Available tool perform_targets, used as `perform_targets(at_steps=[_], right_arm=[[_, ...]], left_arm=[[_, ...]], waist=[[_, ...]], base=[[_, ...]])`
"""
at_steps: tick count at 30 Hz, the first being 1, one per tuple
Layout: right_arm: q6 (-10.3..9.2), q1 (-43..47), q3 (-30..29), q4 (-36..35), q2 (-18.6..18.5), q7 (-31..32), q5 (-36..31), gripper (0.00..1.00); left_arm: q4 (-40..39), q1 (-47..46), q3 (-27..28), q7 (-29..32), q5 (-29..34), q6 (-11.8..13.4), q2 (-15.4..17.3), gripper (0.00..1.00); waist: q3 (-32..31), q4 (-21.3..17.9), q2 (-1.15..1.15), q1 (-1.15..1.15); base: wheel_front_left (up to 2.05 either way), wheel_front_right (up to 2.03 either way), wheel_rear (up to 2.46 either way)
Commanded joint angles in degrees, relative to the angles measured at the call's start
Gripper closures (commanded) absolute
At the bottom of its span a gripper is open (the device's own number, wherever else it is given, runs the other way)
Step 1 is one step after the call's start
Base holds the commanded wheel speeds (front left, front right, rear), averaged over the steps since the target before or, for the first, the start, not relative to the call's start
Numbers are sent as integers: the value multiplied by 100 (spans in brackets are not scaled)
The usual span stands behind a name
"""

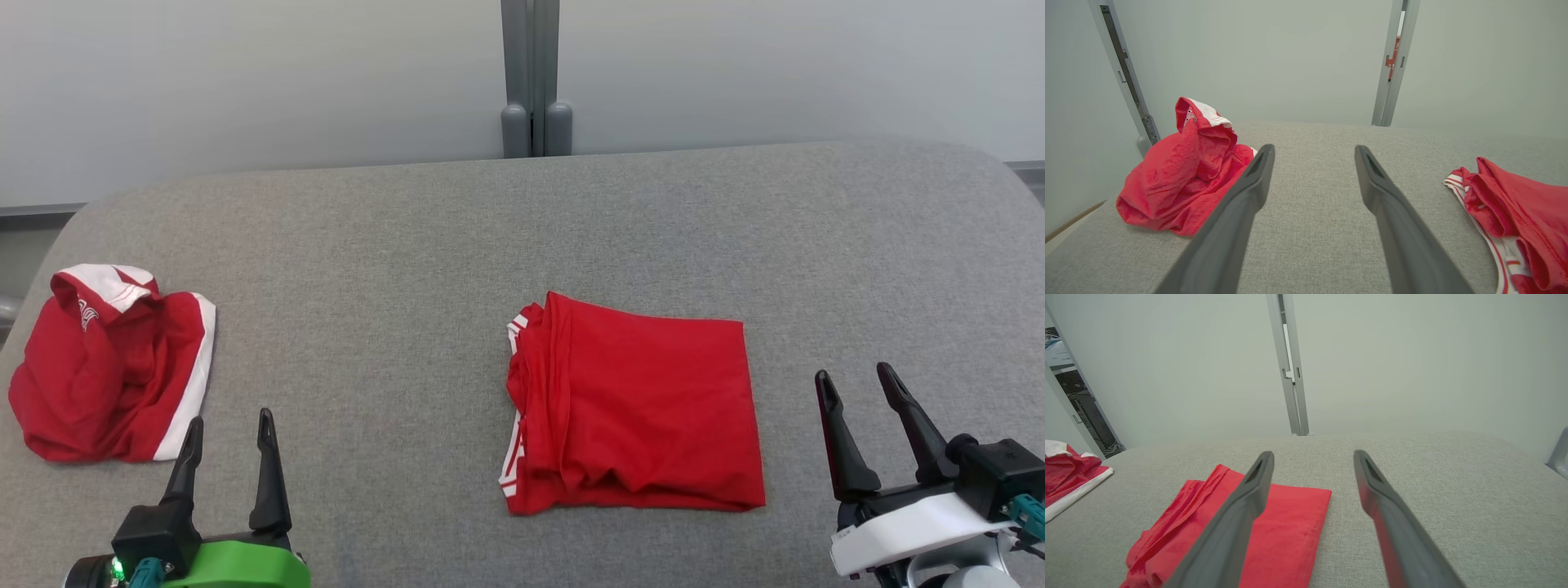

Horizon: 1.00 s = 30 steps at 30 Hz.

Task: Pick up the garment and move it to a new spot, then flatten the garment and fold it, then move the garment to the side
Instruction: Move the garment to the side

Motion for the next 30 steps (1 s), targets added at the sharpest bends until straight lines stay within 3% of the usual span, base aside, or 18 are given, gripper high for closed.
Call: perform_targets(at_steps=[1, 30], right_arm=[[-7, 37, 0, 20, -9, 7, -14, 0], [-7, -454, 147, 288, -114, 104, -41, 0]], left_arm=[[5, 32, 18, -2, 63, -13, 44, 0], [7, 10, -22, -2, 41, 2, 38, 0]], waist=[[2, -1, 0, 0], [18, 44, 0, 0]], base=[[0, 0, 0], [0, 0, 0]])
